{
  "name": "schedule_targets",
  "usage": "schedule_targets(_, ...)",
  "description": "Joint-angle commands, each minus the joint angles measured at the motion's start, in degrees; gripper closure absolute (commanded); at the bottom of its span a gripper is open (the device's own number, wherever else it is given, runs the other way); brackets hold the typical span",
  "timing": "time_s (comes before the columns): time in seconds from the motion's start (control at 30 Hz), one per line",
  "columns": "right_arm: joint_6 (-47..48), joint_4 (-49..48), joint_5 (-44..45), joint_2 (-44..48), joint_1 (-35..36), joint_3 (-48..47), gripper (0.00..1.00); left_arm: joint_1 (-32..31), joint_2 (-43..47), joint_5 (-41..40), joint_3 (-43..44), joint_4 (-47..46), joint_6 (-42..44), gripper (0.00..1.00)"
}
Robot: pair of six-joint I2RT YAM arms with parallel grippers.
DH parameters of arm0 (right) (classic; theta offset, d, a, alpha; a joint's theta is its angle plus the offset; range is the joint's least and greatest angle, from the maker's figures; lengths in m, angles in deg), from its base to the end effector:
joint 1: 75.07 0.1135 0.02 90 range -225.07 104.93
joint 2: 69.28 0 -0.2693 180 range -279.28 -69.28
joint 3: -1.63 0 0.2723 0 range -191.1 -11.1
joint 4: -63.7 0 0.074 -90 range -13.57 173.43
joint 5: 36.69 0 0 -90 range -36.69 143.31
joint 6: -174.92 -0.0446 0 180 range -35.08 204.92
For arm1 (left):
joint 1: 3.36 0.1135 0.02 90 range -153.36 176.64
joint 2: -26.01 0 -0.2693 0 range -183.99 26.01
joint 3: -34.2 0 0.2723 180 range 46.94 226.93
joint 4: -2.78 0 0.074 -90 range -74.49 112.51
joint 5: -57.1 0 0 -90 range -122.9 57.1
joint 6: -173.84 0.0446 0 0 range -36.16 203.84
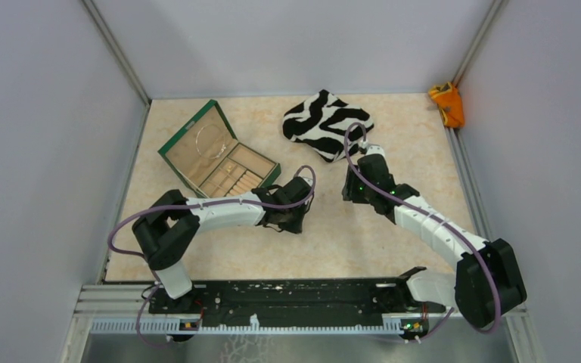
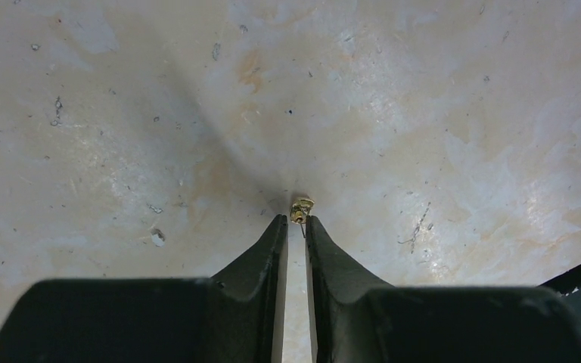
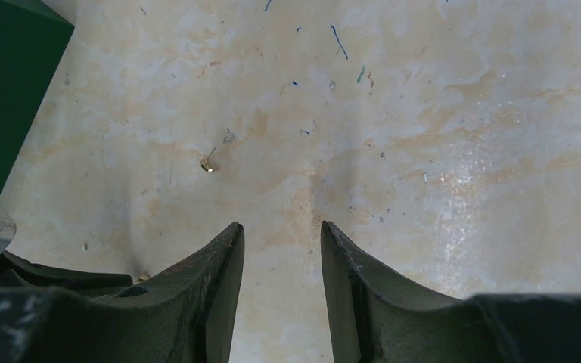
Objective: Organize the mixed jewelry
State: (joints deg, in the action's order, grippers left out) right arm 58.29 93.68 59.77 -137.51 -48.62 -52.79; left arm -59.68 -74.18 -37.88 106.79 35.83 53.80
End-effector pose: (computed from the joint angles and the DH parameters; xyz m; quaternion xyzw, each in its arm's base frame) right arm 0.2439 0.1158 0.2167 0.0236 0.9183 0.1287 0.3737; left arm 0.2067 -0.3033 0.1492 0.2090 0.9437 -0.1425 0.2133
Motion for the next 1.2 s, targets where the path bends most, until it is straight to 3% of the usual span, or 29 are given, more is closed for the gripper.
schedule_targets(0.0, 0.0, -2.4, -0.3, -0.2, -0.2, -2.3, 0.58, -0.1, -0.6, -0.3, 1.3, 0.3, -0.4, 0.80)
schedule_targets(0.13, 0.0, -2.3, -0.2, -0.2, -0.2, -2.3, 0.58, -0.1, -0.9, 0.3, 1.4, -0.3, -0.5, 0.86)
schedule_targets(0.27, 0.0, -2.2, -0.1, 0.0, -0.2, -2.2, 0.58, -0.1, -0.8, 0.2, 1.9, -0.1, -0.4, 1.00)
schedule_targets(0.43, -0.2, -2.5, -0.1, 0.1, -0.2, -2.1, 0.58, -0.1, 1.1, -1.3, 3.2, 1.7, 0.2, 1.00)
schedule_targets(0.67, -0.1, -2.4, -0.1, 0.3, -0.2, -2.2, 0.58, 0.9, 5.5, -10.9, 8.7, 9.9, 4.5, 1.00)
schedule_targets(0.83, 0.0, -2.7, -0.2, 0.1, -0.2, -2.2, 0.58, 7.2, 8.9, -10.6, 11.2, 13.3, 6.8, 1.00)
schedule_targets(1.17, 0.0, -2.8, 0.0, 0.0, -0.2, -2.3, 0.58, 25.7, 13.7, -11.2, 10.8, 15.6, 9.3, 1.00)
